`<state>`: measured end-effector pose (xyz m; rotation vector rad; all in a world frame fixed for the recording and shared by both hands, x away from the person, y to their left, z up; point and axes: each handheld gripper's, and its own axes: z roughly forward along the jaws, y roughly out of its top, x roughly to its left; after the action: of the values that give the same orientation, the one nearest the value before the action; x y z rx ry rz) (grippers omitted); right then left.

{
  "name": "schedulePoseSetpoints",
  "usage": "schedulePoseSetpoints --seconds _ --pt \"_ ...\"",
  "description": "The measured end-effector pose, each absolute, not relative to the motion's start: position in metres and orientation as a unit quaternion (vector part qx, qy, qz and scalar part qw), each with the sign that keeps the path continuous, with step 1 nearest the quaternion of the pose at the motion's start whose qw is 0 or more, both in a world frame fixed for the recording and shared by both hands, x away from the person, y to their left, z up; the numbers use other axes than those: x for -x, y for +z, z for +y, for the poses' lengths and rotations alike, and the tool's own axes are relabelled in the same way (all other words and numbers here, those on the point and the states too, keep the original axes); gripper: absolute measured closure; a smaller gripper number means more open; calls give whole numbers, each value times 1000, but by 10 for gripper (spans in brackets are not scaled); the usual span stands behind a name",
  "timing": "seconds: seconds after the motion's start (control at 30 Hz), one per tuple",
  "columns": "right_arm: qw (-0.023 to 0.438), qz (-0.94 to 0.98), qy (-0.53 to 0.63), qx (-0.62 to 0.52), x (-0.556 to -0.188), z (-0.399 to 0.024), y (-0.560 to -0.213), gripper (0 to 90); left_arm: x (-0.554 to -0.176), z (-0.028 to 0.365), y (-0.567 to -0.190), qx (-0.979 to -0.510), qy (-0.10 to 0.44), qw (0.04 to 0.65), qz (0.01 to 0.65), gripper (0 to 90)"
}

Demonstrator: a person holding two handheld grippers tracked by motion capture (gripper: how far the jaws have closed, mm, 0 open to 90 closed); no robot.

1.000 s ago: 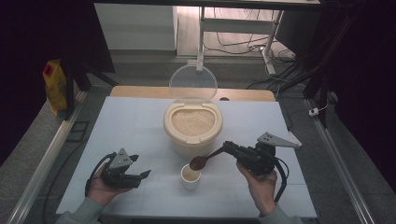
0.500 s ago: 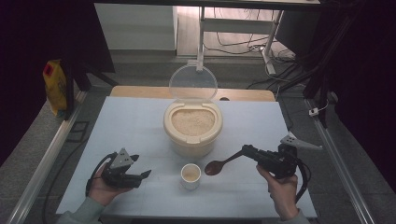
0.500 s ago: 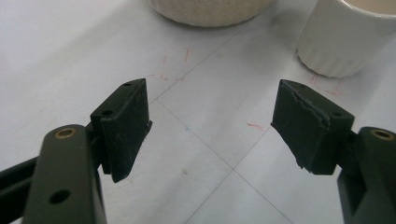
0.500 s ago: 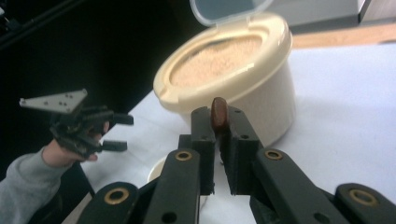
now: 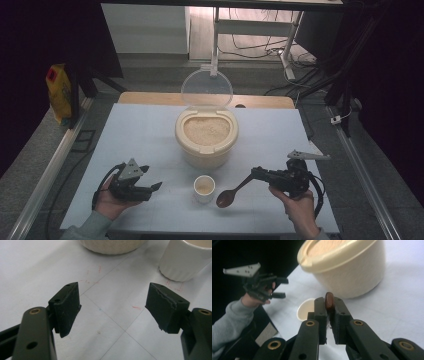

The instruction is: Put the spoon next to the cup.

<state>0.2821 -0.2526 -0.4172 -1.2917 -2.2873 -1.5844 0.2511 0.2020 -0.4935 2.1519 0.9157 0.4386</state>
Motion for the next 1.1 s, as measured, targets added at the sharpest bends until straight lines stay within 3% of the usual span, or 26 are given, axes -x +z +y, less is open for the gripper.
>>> schedulePoseSetpoints --seconds 0.87,1.0,1.1 --pt "131 -761 -459 440 -319 -229 -454 832 -251 204 -494 -839 171 372 358 271" --pt "132 -758 -458 445 -321 -230 -457 819 -251 202 -494 -841 172 370 357 271" --pt "107 -764 -445 455 -326 -227 -462 774 -251 202 -494 -841 172 369 357 271"
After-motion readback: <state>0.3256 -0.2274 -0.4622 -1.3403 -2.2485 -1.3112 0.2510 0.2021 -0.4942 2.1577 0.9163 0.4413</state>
